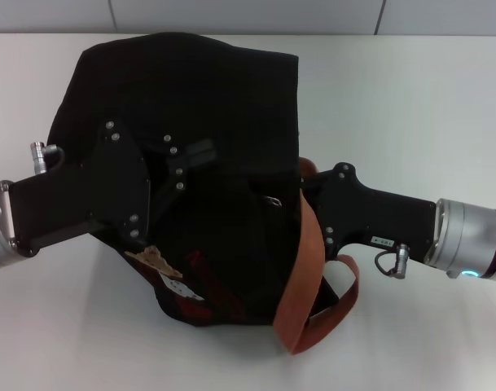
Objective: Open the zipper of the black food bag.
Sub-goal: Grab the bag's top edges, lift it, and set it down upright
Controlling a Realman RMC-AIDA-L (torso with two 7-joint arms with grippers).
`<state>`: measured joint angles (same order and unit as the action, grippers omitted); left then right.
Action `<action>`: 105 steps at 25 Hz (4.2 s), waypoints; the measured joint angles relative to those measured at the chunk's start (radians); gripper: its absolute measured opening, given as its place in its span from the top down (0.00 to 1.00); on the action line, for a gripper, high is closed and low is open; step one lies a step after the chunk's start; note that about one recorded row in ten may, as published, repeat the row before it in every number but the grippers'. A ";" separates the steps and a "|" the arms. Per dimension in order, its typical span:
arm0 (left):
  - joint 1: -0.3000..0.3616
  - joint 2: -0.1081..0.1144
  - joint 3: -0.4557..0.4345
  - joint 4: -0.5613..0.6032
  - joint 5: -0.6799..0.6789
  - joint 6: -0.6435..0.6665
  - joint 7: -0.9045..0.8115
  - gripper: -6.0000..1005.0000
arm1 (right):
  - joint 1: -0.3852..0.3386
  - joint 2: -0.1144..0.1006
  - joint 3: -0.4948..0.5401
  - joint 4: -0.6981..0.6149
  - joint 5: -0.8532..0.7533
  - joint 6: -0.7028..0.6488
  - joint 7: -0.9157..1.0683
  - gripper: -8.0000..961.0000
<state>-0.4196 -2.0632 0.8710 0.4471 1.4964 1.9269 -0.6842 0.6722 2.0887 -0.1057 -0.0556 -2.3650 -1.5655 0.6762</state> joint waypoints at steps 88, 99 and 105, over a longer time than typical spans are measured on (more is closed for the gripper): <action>0.007 -0.003 -0.006 -0.005 0.003 0.000 0.012 0.97 | 0.009 0.001 0.001 0.060 0.044 -0.003 -0.136 0.99; 0.010 -0.003 -0.006 -0.005 0.000 -0.002 0.012 0.97 | -0.021 0.001 0.001 0.066 0.042 0.063 -0.141 0.99; 0.010 -0.002 -0.007 -0.005 0.000 -0.003 0.012 0.97 | -0.039 0.001 0.000 0.077 0.042 0.093 -0.156 0.99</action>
<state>-0.4095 -2.0648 0.8641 0.4417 1.4959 1.9237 -0.6718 0.6329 2.0892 -0.1058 0.0218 -2.3233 -1.4729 0.5198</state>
